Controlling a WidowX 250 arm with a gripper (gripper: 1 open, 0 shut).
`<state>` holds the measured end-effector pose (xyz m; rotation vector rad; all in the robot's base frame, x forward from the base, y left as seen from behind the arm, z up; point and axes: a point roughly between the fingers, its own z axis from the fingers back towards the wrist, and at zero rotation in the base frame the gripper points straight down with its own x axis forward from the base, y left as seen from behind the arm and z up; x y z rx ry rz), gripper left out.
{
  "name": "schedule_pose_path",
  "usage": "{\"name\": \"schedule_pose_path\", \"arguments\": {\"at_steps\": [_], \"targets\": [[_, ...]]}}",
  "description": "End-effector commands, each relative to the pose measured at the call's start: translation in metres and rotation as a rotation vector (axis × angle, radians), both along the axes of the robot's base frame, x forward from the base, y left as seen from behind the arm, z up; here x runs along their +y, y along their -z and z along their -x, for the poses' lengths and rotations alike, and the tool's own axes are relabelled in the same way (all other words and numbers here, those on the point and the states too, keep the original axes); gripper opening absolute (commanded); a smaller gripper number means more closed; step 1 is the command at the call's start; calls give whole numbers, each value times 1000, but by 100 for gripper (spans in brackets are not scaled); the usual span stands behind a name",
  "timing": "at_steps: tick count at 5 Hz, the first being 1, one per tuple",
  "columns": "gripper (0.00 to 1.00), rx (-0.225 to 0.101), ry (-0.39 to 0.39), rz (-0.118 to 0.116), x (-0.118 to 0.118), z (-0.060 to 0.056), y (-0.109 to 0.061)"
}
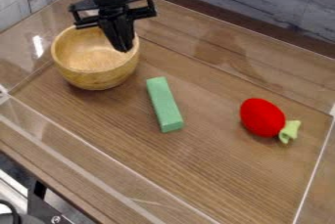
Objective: Put the green object in the brown bowl
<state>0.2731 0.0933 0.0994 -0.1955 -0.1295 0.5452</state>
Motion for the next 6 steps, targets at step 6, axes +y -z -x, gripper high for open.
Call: {"name": "schedule_pose_path", "arguments": {"at_steps": [6], "targets": [[0,-39,59,-48,-5,4,-8]]}}
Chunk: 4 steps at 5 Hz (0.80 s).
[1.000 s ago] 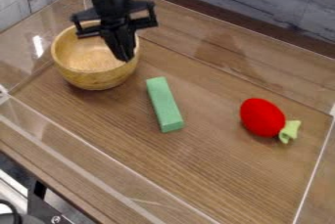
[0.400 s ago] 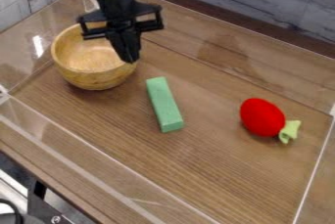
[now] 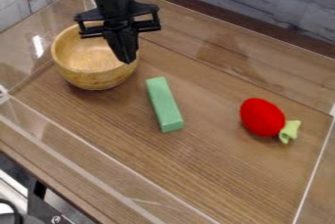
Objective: Put the green object in the brown bowl
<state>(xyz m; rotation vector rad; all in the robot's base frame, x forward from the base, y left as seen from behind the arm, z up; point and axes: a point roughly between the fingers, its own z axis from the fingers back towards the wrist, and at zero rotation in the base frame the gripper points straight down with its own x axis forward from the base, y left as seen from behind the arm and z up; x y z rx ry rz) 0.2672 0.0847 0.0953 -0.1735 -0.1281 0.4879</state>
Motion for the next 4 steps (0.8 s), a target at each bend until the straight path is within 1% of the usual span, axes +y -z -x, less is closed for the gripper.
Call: {"name": "schedule_pose_path", "arguments": {"at_steps": [1,2,4], "targets": [[0,-43,6,-28,2,0,-14],[0,-41,13,-34,-2,2,-13],[0,-37,-6,-47,-7,6,-21]]}}
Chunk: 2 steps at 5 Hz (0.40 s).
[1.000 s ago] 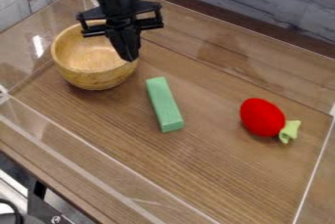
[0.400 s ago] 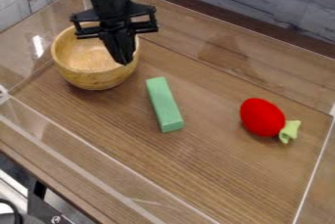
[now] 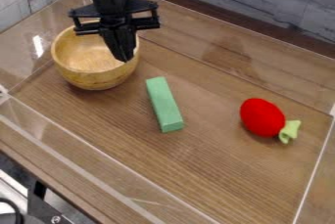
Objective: Put the green object in the brown bowl
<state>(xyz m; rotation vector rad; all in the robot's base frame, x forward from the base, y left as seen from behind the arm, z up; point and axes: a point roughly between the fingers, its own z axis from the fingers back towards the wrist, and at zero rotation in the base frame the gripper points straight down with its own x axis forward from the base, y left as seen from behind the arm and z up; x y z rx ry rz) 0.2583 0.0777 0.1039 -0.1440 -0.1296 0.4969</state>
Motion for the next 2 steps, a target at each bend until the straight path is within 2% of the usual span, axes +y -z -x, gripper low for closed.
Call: {"name": "schedule_pose_path", "arguments": {"at_steps": [1,2], "targets": [[0,-39,28,-23,-4,7,-4],[0,-38,45,-26,-5,13,3]]}}
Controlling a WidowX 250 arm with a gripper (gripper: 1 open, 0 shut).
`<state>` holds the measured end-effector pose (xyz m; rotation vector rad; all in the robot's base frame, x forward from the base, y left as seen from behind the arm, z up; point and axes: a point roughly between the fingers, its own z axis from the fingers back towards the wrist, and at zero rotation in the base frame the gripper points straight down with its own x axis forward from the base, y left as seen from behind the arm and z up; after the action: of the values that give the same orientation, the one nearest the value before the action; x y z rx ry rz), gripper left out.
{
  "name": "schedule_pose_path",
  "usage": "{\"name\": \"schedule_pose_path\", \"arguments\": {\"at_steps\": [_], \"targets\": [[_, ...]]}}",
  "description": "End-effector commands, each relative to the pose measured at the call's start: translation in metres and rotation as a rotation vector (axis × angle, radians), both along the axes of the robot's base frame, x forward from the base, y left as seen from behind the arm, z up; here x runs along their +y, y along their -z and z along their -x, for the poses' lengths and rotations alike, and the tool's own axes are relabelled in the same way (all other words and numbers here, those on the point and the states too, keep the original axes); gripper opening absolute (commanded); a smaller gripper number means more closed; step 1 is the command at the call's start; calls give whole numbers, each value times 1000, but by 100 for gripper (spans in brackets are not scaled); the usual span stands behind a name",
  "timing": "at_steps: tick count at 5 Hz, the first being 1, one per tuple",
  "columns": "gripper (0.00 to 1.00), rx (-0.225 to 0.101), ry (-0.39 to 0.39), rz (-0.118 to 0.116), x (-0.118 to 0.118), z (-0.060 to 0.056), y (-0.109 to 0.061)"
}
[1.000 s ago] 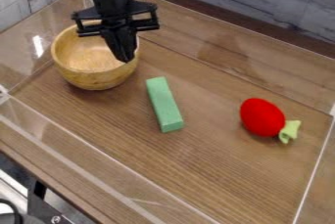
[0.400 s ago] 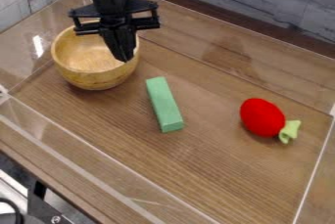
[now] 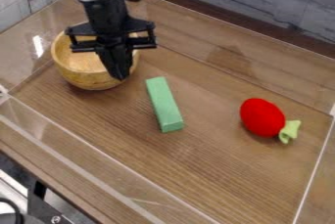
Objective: Put the green object in the brown bowl
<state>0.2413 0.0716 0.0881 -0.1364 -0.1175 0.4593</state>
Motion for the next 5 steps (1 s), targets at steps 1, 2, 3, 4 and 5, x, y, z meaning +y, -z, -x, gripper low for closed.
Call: {"name": "schedule_pose_path", "arguments": {"at_steps": [1,2,3,4,5], "targets": [[0,-49,-2,-21,3,-3,-12],[100,-41,37,-20,-16,-6,-12],[100,-35,64,-15,-37,-8,-10],[100,-26,6,3,-46,-2,5],[100,-28,-21,9,-45,-1,19]]}}
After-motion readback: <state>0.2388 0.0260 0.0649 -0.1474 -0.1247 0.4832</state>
